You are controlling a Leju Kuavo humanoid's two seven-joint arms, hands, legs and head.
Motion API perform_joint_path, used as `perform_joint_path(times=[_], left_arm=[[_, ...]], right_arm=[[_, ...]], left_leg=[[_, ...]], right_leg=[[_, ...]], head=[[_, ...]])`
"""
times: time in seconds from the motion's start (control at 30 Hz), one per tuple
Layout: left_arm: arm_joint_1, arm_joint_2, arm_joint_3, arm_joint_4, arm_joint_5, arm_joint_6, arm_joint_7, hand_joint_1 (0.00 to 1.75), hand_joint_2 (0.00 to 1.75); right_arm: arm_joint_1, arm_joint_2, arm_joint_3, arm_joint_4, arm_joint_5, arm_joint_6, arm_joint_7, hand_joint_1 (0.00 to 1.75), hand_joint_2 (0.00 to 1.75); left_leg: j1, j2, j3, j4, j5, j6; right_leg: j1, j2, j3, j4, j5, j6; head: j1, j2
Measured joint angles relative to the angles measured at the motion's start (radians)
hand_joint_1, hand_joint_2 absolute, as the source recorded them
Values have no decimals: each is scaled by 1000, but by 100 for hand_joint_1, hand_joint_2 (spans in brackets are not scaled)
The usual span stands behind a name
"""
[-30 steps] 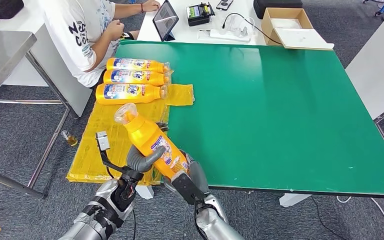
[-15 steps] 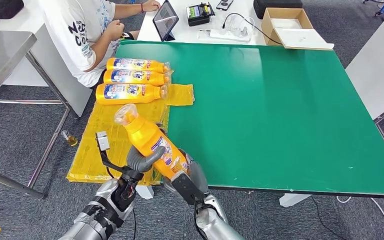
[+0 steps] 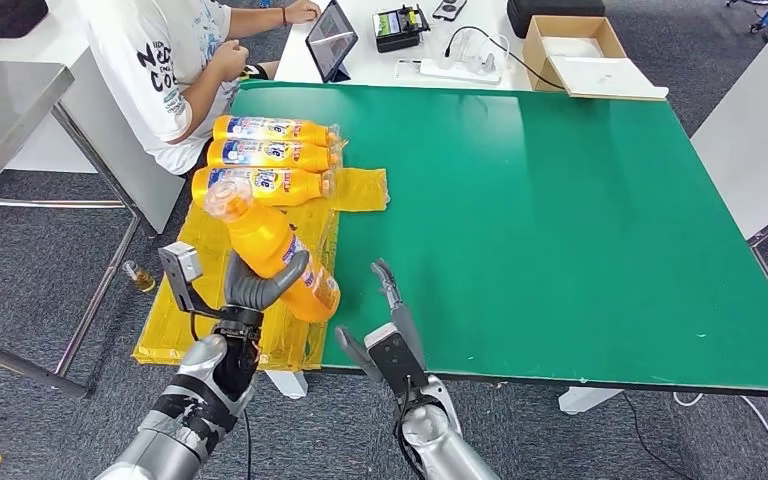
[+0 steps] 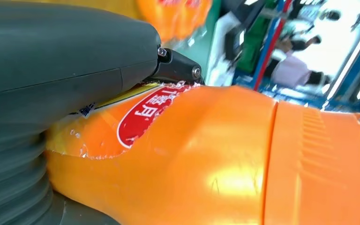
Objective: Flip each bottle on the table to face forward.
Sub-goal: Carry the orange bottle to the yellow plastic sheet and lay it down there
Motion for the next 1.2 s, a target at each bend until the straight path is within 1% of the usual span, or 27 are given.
perform_joint_path(times=[0.13, 0.3, 0.33, 0.37, 0.43, 0.47, 0.5, 0.53, 0.57, 0.6, 0.7, 0.77, 0.8, 0.87, 0.93, 1.03, 1.2], left_arm=[[-11, -7, 51, -25, -33, 90, -25, 175, 175], [-27, -11, 111, -56, -122, 249, -75, 175, 175], [-29, -11, 119, -62, -159, 295, -92, 175, 175], [-31, -11, 124, -68, -214, 359, -116, 175, 175], [-37, -7, 131, -80, -390, 536, -165, 175, 175], [-41, -2, 133, -84, -499, 622, -174, 175, 175], [-47, 3, 137, -86, -621, 694, -169, 175, 175], [-53, 8, 143, -86, -755, 744, -151, 175, 175], [-59, 14, 152, -83, -888, 776, -127, 175, 175], [-66, 17, 162, -76, -1014, 793, -100, 175, 175], [-101, 34, 183, 1, -1366, 806, 11, 175, 175], [-134, 54, 181, 101, -1549, 799, 96, 175, 175], [-149, 65, 175, 157, -1608, 787, 128, 175, 175], [-175, 87, 157, 256, -1670, 748, 159, 175, 175], [-192, 107, 138, 333, -1693, 713, 164, 175, 175], [-209, 127, 117, 413, -1697, 678, 164, 175, 175], [-232, 150, 96, 497, -1667, 539, 142, 175, 175]], right_arm=[[38, -19, -11, -121, -17, -10, -2, 0, 0], [96, -38, -30, -286, -44, -46, -16, 0, 0], [106, -41, -34, -316, -50, -60, -22, 0, 0], [117, -43, -37, -346, -59, -80, -29, 0, 0], [136, -44, -44, -410, -84, -135, -40, 0, 0], [142, -45, -46, -440, -99, -162, -42, 0, 0], [147, -46, -47, -467, -114, -188, -44, 0, 0], [150, -47, -49, -492, -128, -212, -44, 0, 0], [153, -47, -50, -515, -140, -231, -45, 0, 0], [155, -47, -51, -536, -150, -249, -45, 0, 44], [158, -49, -52, -591, -169, -296, -46, 0, 175], [157, -52, -52, -619, -173, -312, -46, 0, 175], [157, -52, -52, -628, -173, -312, -46, 0, 175], [157, -53, -50, -636, -173, -303, -46, 0, 175], [157, -53, -48, -637, -173, -291, -46, 0, 175], [157, -53, -46, -637, -173, -282, -46, 0, 175], [157, -53, -44, -637, -175, -257, -46, 0, 175]], left_leg=[[0, 0, 0, 0, 0, 0], [0, 0, 0, 0, 0, 0], [0, 0, 0, 0, 0, 0], [0, 0, 0, 0, 0, 0], [0, 0, -1, 0, 0, 0], [0, 0, -1, 0, 0, 0], [0, 0, -1, 0, 0, 0], [0, 0, -1, 0, 0, 0], [0, 0, -1, 0, 0, 0], [0, 0, 0, 0, 0, 0], [0, 0, 0, 0, 0, 0], [0, 1, 0, 0, 0, 0], [0, 1, 1, 0, 0, 0], [0, 2, 1, 0, 0, 0], [0, 3, 1, 0, 0, -1], [0, 3, 0, 0, 0, -1], [0, 2, 0, 0, 0, -1]], right_leg=[[0, 0, 0, 0, 0, 0], [0, 0, 0, 0, 0, 0], [0, 0, 0, 0, 0, 0], [0, 0, 0, 0, 0, 0], [0, 0, 0, 0, 0, 0], [0, 0, 0, 0, 0, 0], [0, 0, 0, 0, 0, 0], [0, 0, 0, 0, 0, 0], [0, 0, 0, 0, 0, 0], [0, 0, 0, 0, 0, 0], [0, 0, 0, 0, 0, 0], [0, 0, 0, 0, 0, 0], [0, 1, 0, 0, 1, 0], [0, 2, 0, 0, 1, 0], [0, 2, -1, 0, 1, 0], [0, 2, -1, 0, 0, 0], [0, 2, -1, 0, 0, -1]], head=[[0, 0], [0, 0], [0, 0], [0, 0], [0, 0], [0, 0], [0, 0], [0, 0], [0, 0], [0, 0], [0, 0], [0, 0], [0, 0], [0, 0], [0, 0], [0, 0], [0, 0]])
